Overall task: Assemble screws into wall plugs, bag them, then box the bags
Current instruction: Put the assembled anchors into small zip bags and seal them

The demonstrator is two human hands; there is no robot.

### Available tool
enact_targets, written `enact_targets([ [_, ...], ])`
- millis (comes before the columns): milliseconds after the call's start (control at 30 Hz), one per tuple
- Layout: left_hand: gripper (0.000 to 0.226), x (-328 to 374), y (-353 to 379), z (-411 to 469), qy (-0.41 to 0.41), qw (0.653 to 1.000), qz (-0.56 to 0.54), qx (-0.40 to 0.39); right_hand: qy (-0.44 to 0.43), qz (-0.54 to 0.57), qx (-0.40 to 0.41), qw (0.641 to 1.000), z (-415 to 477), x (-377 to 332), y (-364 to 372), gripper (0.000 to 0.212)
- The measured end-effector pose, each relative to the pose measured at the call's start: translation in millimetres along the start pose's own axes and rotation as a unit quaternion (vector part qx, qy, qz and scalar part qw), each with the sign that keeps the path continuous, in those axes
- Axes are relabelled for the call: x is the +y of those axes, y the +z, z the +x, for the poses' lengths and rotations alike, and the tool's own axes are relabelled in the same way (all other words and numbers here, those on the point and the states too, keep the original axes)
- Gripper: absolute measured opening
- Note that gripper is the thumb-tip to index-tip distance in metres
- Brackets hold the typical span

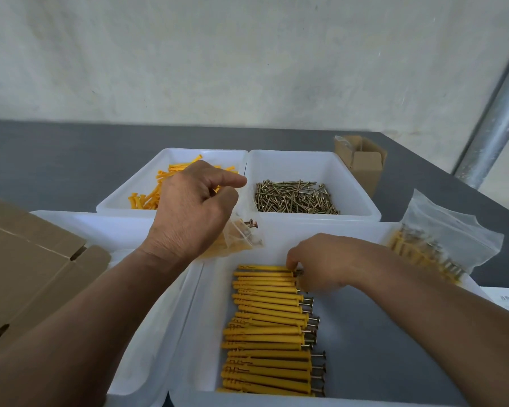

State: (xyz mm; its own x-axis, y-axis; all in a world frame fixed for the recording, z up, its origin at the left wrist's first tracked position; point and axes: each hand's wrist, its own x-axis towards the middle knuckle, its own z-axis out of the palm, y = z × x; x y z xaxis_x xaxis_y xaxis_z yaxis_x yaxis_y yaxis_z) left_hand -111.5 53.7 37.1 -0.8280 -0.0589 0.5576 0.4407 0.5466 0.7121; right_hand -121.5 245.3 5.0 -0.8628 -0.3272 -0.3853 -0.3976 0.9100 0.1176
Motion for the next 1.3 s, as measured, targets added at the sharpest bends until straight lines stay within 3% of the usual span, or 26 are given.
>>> enact_targets([
  [700, 0.037, -0.3, 0.2, -0.6, -0.004, 1.000, 0.001, -0.005, 0.018, 0.039, 0.007, 0.999, 14.8, -6.4, 9.1, 0.014],
  [967, 0.037, 0.1, 0.3, -0.9, -0.006, 1.000, 0.000, -0.006, 0.003, 0.056, 0.062, 0.997, 17.0, -6.0, 14.3, 0.018],
  [1067, 0.038, 0.3, 0.0, -0.8, -0.006, 1.000, 0.000, -0.006, -0.006, 0.057, 0.078, 0.995, 18.3, -4.8, 14.2, 0.010],
  [1200, 0.038, 0.7, 0.3, -0.8, -0.008, 1.000, 0.002, -0.003, -0.007, 0.056, 0.065, 0.996, 19.4, -4.6, 15.7, 0.007],
  [1300, 0.038, 0.8, 0.0, -0.8, -0.007, 1.000, 0.002, -0.004, 0.005, 0.047, 0.059, 0.997, 21.8, -6.3, 16.4, 0.028],
])
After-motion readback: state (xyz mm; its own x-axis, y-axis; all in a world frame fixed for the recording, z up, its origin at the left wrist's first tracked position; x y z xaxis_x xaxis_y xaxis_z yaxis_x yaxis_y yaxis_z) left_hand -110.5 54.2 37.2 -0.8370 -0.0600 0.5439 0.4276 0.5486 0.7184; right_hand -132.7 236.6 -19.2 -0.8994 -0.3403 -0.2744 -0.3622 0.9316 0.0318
